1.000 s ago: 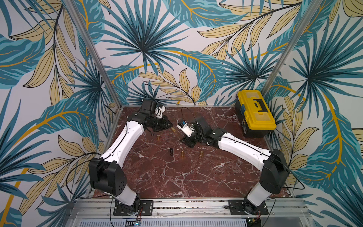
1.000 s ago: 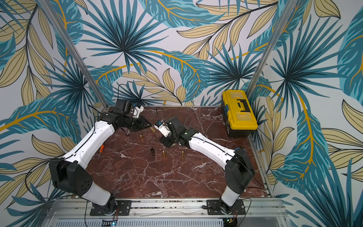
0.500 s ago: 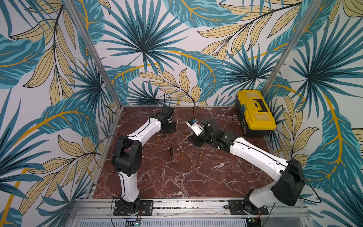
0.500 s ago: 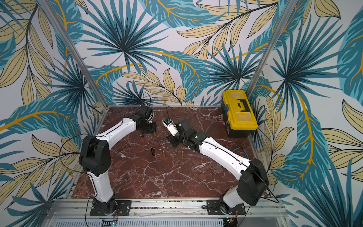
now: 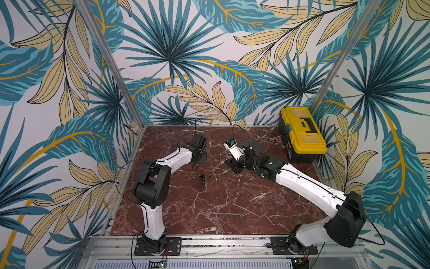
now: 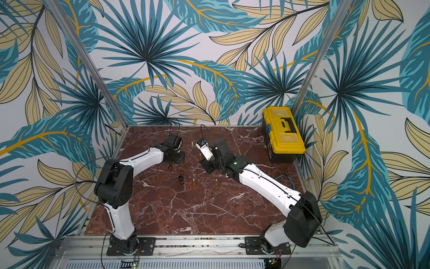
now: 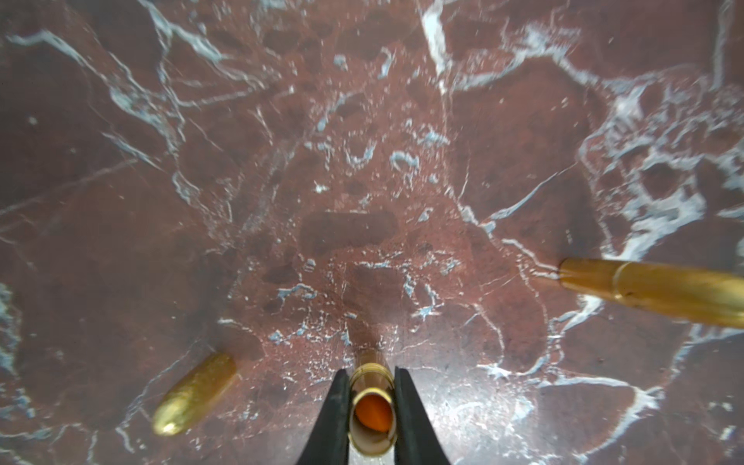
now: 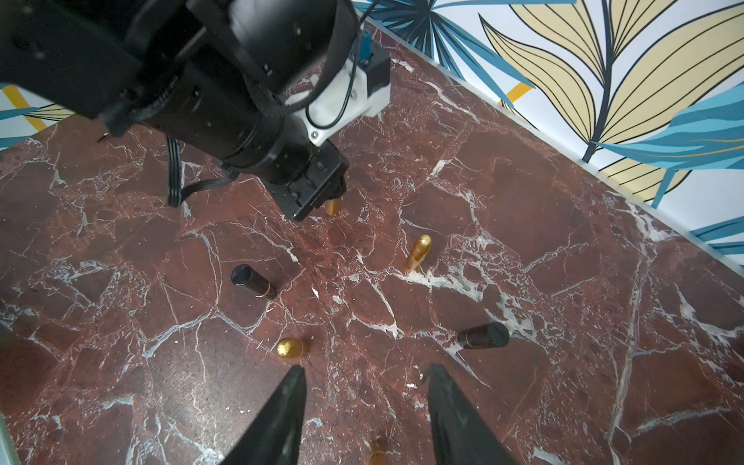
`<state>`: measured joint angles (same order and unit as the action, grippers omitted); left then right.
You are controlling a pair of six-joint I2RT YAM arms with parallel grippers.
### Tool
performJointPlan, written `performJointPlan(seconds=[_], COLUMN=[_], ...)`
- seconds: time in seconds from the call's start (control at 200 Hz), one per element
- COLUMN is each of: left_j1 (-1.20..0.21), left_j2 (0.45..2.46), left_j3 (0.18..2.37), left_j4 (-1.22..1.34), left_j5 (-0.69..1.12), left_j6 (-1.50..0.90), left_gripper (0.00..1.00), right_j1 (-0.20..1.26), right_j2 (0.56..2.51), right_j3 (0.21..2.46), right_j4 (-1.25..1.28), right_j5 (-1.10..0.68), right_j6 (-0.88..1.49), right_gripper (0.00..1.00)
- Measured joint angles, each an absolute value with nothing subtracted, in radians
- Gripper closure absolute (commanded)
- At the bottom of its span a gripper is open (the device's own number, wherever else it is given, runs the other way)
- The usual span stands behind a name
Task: Open the lipstick cap
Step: Place the lipstick at the center of the board.
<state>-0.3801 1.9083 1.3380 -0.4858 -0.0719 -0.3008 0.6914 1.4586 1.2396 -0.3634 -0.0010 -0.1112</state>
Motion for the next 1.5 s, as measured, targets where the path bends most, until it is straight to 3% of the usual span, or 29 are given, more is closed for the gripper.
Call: performJointPlan(seconds=[0.696,0.881,0.991,1.157,1.382,1.502], left_j1=[-0.390,-0.390,-0.390,-0.390,-0.390,-0.391], left_j2=[1.898,1.898,1.898,1.898,1.869,1.851], left_j3=[1.261,1.261,1.261,1.261,1.269,1.390], left_j4=[-0.382,-0.384,-0.384,-0.385,-0.411,-0.496], left_j5=[-0.090,-0.087,-0.086,-0.087,-0.081,-0.034], left_j6=[-0.294,-0.294,-0.292,-0.289,-0.300,-0.308], left_gripper=[0.75,0.63,0.62,0.46,0.44,0.44], right_j1=[0.689,0.689,0.689,0.689,0.689,0.686], right_j2=[1.467,1.473,1.475,1.475,1.473,1.462], right_j3=[1.240,1.240,1.240,1.240,1.240,1.240], right_j4=[-0.354,-0.348,-0.348,-0.348,-0.348,-0.348], right_j5=[-0.009,-0.012,-0.012,-0.012,-0.011,-0.003], right_j6=[-0.112,-0.112,-0.112,-0.112,-0.112,-0.112], right_gripper=[0.49,0.49,0.49,0.49,0.49,0.49])
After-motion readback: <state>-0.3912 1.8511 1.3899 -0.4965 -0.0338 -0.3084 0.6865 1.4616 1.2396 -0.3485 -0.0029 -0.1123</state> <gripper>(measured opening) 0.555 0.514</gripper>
